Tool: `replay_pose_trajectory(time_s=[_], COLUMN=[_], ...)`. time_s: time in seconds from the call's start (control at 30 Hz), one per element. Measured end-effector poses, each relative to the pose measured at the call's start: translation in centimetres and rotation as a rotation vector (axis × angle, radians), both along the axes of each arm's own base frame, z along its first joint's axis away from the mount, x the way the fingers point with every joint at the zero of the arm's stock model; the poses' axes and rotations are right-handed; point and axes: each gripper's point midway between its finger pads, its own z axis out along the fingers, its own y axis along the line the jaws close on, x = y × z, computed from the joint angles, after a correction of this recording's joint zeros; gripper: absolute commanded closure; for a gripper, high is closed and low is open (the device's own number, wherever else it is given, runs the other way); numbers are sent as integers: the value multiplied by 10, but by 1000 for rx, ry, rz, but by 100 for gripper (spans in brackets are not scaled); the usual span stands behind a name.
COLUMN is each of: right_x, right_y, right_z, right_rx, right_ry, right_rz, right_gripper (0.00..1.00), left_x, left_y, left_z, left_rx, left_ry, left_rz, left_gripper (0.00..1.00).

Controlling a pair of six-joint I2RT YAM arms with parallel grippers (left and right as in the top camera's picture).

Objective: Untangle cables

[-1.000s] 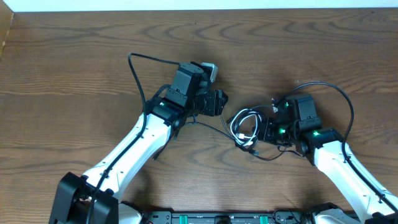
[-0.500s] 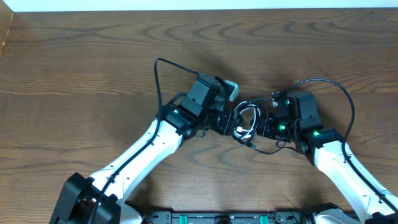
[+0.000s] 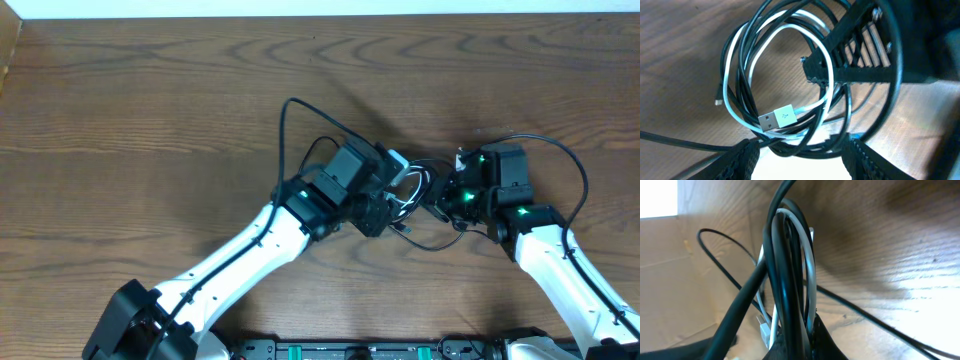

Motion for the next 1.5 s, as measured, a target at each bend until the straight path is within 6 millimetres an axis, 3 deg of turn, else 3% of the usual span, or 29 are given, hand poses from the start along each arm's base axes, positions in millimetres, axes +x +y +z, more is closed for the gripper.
replay_pose_trajectory(time_s=[0.5, 1.07, 1.33, 1.5], right_x=[-11, -8, -8, -9], right_y=[-11, -17, -16, -15], right_z=[-1, -3, -2, -1], right_rx=[81, 66, 73, 82], right_ry=[113, 111, 114, 117], right_rz=[-43, -68, -66, -63], right_gripper=[98, 99, 99, 98], left_x=[-5, -26, -26, -22], left_y=[-11, -8, -8, -13], left_z=[1, -8, 16, 8], left_rx=[49, 69, 18, 23], left_ry=[-92, -6, -58, -54], left_rz=[-12, -74, -74, -76], left_gripper=[40, 40, 40, 41])
